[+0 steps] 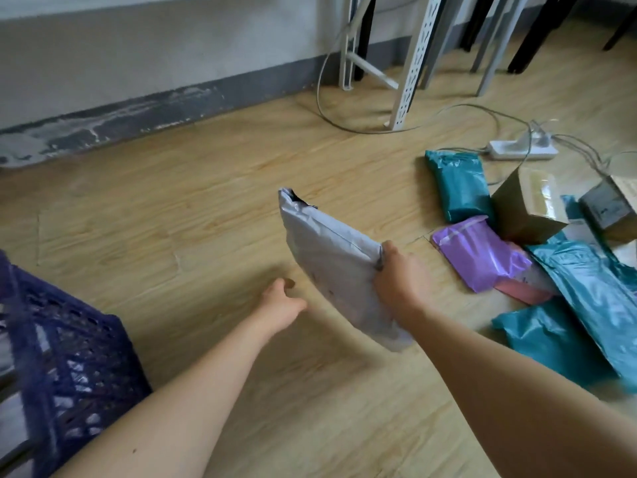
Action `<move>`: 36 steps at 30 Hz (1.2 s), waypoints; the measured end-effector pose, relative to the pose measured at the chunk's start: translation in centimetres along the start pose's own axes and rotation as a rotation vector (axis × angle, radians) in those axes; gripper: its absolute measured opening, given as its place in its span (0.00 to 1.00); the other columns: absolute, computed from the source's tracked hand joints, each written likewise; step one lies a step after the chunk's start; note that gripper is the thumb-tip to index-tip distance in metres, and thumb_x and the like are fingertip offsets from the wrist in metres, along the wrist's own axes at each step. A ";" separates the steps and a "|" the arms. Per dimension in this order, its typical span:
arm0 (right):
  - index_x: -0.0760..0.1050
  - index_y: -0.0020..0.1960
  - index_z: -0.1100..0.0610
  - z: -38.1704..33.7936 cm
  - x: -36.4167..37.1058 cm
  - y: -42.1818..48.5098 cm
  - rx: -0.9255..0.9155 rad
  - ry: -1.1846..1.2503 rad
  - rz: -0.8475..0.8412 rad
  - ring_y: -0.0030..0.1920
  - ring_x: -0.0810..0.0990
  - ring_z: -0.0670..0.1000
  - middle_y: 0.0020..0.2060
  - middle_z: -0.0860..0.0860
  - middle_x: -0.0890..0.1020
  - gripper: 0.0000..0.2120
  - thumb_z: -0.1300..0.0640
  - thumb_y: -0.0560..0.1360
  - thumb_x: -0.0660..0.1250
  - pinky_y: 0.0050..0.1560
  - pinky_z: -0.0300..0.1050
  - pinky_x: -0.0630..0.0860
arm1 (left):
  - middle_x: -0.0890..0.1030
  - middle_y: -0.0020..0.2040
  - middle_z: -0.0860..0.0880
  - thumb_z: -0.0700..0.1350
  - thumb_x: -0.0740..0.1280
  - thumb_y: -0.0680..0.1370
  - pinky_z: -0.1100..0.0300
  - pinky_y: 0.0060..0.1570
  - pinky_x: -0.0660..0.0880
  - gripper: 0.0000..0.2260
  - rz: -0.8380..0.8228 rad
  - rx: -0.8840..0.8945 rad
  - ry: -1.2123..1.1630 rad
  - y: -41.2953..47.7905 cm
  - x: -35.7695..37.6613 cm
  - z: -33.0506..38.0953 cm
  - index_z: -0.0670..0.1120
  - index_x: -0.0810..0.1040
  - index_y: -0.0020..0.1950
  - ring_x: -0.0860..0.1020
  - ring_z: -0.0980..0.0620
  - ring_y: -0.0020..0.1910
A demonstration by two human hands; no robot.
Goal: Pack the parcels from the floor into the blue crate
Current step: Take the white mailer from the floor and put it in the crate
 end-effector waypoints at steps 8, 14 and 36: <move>0.71 0.46 0.56 -10.9 -7.2 -2.7 -0.067 0.192 0.076 0.49 0.78 0.63 0.46 0.61 0.80 0.09 0.65 0.71 0.56 0.41 0.46 0.69 | 0.71 0.66 0.44 0.47 0.67 0.75 0.57 0.51 0.71 0.26 0.157 -0.015 -0.111 -5.2 -12.9 0.0 0.45 0.64 0.71 0.71 0.47 0.57; 0.77 0.47 0.58 -13.6 -9.5 -7.0 0.163 0.649 0.097 0.51 0.78 0.62 0.44 0.60 0.80 0.11 0.65 0.72 0.57 0.47 0.46 0.71 | 0.68 0.69 0.45 0.53 0.69 0.74 0.52 0.59 0.71 0.31 0.293 -0.030 -0.384 -11.1 -20.5 -2.2 0.45 0.61 0.73 0.69 0.45 0.65; 0.67 0.62 0.64 -32.8 -3.1 -19.5 -0.165 0.620 -0.308 0.52 0.75 0.60 0.52 0.59 0.76 0.16 0.67 0.75 0.55 0.45 0.45 0.69 | 0.64 0.73 0.45 0.59 0.72 0.70 0.48 0.66 0.63 0.39 0.755 0.055 -0.893 -24.3 -33.9 -14.4 0.45 0.59 0.73 0.65 0.43 0.70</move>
Point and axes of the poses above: each hand's wrist, its own y-axis towards the middle knuckle, its own x-axis out of the palm, z = x × y, the point moved 9 cm from there along y, towards the middle knuckle
